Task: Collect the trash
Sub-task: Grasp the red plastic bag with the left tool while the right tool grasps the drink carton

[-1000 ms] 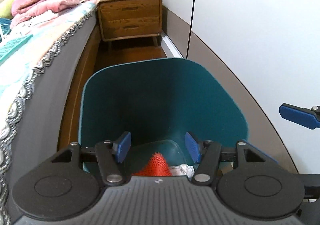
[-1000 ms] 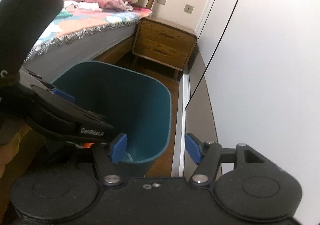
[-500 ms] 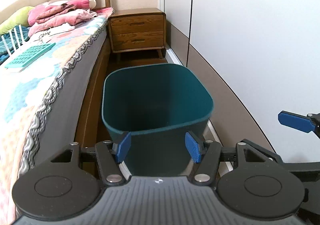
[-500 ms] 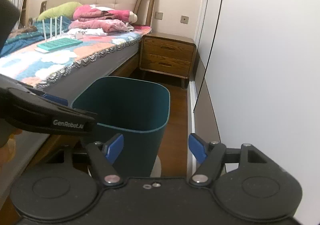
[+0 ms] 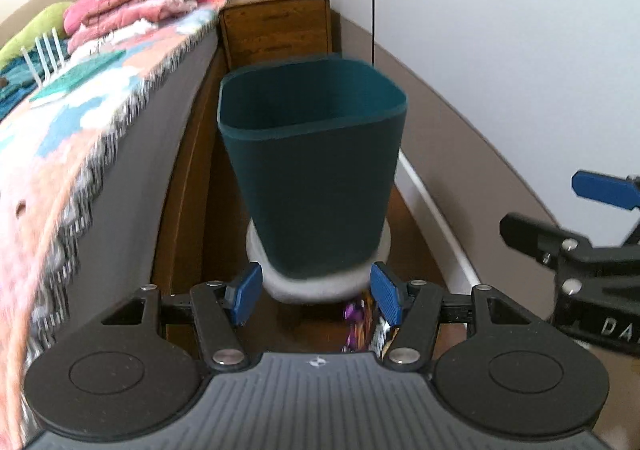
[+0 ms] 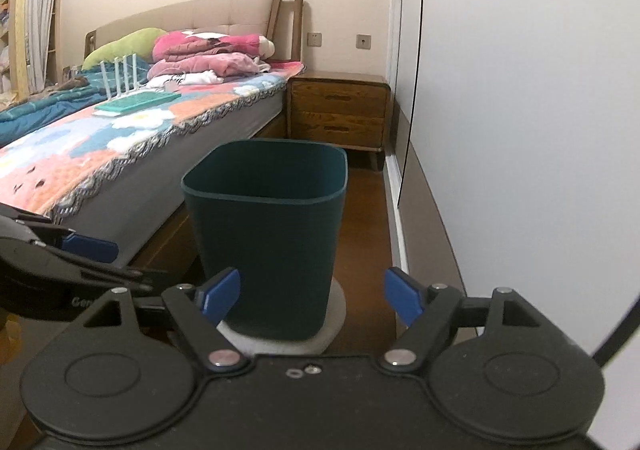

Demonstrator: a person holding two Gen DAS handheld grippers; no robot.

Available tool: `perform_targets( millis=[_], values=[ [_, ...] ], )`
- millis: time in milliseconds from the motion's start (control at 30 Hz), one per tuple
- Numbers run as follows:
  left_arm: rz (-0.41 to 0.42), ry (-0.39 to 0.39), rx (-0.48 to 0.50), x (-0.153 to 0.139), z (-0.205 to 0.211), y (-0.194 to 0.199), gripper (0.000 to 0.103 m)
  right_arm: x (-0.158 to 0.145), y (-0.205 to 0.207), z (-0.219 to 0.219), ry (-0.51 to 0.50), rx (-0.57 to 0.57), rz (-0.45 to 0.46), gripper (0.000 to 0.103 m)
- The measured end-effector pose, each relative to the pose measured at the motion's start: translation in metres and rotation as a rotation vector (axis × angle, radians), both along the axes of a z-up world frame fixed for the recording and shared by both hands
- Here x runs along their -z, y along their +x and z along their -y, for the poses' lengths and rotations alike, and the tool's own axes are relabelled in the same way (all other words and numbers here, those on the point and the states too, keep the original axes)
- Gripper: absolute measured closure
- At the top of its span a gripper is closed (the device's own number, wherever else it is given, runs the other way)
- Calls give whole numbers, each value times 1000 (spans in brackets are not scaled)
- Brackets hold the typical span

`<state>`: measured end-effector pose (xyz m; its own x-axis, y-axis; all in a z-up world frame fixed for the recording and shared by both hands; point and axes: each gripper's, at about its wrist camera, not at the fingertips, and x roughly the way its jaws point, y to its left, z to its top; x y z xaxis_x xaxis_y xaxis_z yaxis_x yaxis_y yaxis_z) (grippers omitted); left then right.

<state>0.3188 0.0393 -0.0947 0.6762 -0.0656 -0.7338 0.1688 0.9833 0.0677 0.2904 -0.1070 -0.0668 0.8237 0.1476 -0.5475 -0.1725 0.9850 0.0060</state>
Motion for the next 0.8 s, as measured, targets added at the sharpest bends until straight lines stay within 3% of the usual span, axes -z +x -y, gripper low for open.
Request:
perform_targets(
  millis=[333,400,567,633,800],
  values=[
    [-131,-5,8,57,-5,-37,44,56,-47,4,7,-52,-117,18],
    [-156,-2,-1,70,-7,-42,32,72,-56,5,-1,-59,-156,16],
    [-224,-13,-54,102,-20,-46,31,121,-78,2,-26,-107,-265,12],
    [-263,-6,-71,121,-24,-46,31,140,-88,0,-33,-132,-308,7],
    [-375,35,-86,180,-26,-47,31,192,-114,-8,-57,-178,-422,6]
  ],
)
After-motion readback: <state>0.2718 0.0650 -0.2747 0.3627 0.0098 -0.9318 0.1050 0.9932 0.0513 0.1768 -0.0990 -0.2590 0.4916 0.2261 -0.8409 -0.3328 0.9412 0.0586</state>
